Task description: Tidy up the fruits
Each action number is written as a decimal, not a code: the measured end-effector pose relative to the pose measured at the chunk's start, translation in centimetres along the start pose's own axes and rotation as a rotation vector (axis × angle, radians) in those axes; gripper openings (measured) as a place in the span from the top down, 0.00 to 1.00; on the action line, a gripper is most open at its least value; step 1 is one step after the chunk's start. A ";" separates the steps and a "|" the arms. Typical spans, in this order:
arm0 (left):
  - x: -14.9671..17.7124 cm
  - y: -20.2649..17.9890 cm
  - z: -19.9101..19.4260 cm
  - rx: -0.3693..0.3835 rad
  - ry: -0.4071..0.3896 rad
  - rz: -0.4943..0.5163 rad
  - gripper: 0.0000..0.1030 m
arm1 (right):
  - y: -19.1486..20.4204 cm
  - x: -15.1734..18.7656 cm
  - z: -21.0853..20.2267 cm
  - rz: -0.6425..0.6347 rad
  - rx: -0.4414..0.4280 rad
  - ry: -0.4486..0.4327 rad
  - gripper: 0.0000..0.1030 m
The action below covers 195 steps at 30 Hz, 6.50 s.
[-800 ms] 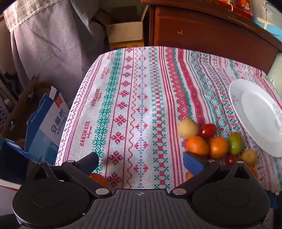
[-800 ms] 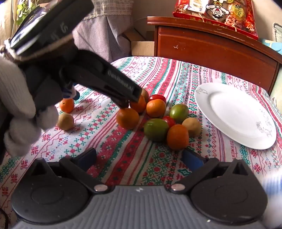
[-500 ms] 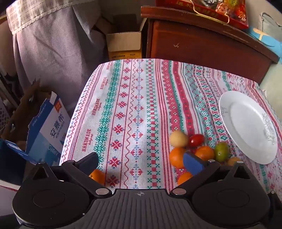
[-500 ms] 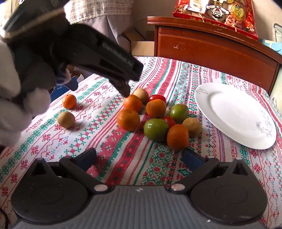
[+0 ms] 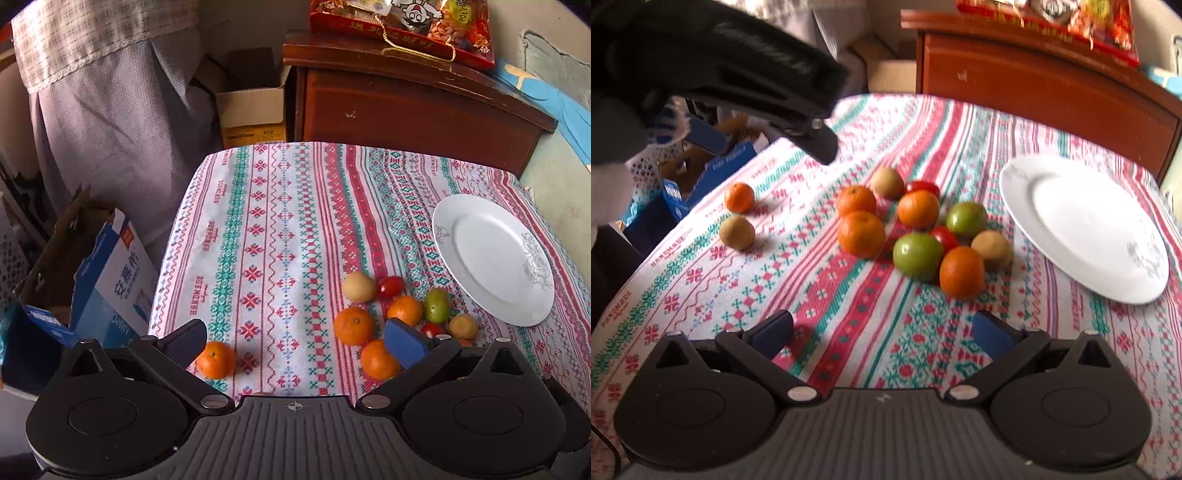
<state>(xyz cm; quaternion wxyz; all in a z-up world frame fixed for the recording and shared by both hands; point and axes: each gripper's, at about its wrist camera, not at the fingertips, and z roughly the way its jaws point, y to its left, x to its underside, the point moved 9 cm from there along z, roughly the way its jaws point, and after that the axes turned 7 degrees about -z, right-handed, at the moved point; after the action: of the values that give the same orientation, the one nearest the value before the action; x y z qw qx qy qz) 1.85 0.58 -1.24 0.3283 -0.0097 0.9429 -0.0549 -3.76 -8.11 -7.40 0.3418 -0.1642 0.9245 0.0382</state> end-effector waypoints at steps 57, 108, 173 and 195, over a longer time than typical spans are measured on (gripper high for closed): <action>3.3 4.0 -0.6 -0.179 0.093 -0.036 0.01 | -4.0 -2.2 -2.0 0.297 0.207 0.192 0.02; 4.1 4.1 -1.6 -0.023 0.025 -0.023 0.02 | -3.0 -0.8 -3.6 0.273 0.068 0.042 0.16; 2.4 10.9 -0.3 -0.048 -0.111 -0.191 0.12 | 8.1 -4.9 1.5 0.079 -0.231 -0.123 0.58; 3.0 7.5 1.4 0.055 -0.091 -0.095 0.30 | 4.3 -2.4 0.3 0.168 -0.132 -0.092 0.72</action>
<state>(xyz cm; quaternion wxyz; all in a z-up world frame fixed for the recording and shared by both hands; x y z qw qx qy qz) 0.55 7.69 -5.02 0.3680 -0.0479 0.9236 -0.0959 -3.30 -3.35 -6.24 0.3678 -0.1061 0.9139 0.1349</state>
